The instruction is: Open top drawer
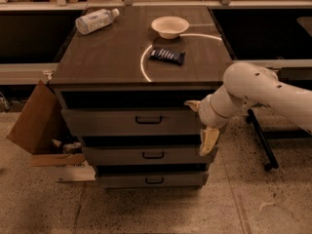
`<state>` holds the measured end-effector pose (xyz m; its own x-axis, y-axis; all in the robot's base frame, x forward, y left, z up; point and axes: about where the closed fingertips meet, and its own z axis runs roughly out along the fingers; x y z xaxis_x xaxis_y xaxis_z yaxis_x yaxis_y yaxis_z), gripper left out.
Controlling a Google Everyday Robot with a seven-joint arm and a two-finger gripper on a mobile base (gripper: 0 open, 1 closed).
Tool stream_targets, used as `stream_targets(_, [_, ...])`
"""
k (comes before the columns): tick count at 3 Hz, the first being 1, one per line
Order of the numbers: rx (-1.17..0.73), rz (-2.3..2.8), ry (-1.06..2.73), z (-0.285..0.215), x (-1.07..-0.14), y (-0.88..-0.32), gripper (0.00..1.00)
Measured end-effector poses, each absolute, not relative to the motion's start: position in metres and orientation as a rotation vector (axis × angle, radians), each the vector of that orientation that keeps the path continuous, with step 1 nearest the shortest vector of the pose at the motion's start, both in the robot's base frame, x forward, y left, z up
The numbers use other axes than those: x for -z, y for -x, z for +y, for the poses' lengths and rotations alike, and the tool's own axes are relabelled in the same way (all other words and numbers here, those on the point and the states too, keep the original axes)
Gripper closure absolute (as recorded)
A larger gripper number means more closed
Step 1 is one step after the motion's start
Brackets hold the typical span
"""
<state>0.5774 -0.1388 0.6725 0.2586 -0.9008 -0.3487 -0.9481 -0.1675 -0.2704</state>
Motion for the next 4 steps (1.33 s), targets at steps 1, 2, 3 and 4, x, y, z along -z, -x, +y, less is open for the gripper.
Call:
stream_targets(1, [-0.134,1.688,2.081,-0.142,-0.662,-0.595,0.0])
stream_targets(2, [-0.135,1.702,2.081,-0.143,-0.651,-0.606,0.0])
stream_targets(3, [-0.128,1.722,2.085,-0.147,-0.647,-0.601,0.27])
stream_targets(4, [-0.098,1.74,2.075,-0.156,-0.654,-0.587,0.5])
